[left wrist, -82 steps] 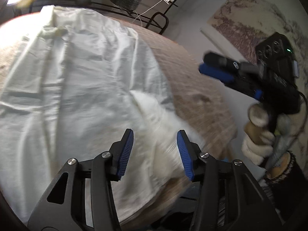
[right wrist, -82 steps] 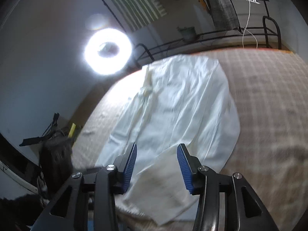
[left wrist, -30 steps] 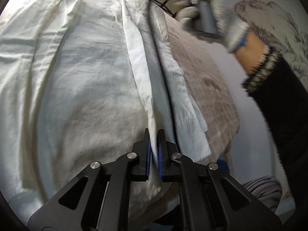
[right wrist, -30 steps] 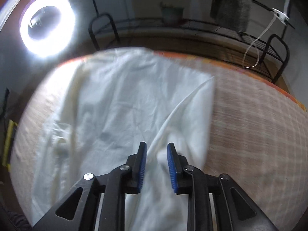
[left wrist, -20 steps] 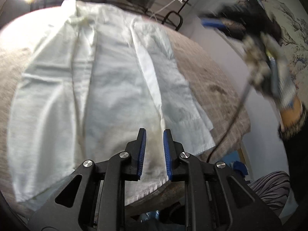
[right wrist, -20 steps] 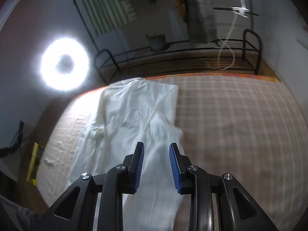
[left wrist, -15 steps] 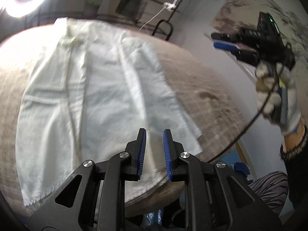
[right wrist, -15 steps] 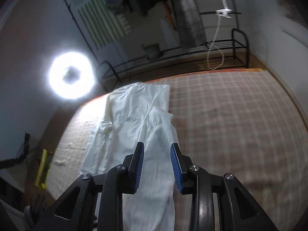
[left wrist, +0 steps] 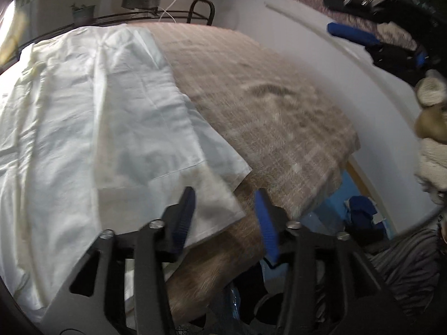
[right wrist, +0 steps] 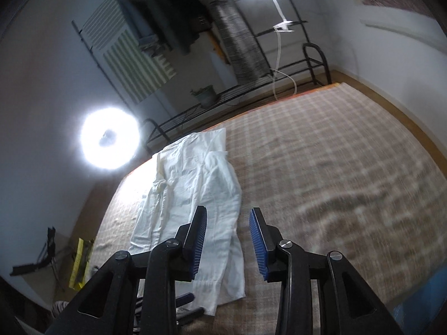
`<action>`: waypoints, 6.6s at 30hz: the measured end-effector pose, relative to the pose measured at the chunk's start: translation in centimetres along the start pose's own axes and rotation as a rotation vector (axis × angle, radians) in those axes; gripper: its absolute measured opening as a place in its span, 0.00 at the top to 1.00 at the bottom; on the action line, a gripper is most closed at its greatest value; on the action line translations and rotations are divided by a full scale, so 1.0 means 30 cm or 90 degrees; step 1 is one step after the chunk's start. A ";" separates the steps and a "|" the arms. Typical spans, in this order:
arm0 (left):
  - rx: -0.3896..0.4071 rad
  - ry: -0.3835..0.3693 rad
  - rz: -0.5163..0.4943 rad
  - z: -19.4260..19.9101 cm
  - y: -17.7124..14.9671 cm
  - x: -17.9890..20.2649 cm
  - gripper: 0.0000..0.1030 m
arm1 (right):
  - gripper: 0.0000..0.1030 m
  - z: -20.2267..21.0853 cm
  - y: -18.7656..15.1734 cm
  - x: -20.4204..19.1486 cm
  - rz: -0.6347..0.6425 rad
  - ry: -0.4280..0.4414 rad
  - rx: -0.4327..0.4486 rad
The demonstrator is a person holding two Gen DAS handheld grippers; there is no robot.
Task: Fold small clothes
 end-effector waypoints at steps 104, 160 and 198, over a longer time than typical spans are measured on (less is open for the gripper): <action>0.127 0.037 0.315 0.310 -0.198 -0.487 1.00 | 0.96 -1.018 -0.272 -0.638 0.280 -0.028 -0.285; 0.024 0.016 0.383 0.495 -0.412 -0.846 0.99 | 0.96 -0.499 -0.578 -0.262 0.068 0.207 -0.367; 0.079 -0.091 0.384 0.555 -0.050 -0.884 0.98 | 0.95 -0.541 -0.323 -0.316 -0.029 0.301 -0.282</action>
Point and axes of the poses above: each gripper's, at about its wrist camera, not at the fingertips, and z roughly against the way its jaws point, x to its right, y to its top, the point moved 5 cm from there along -z, roughly the way its jaws point
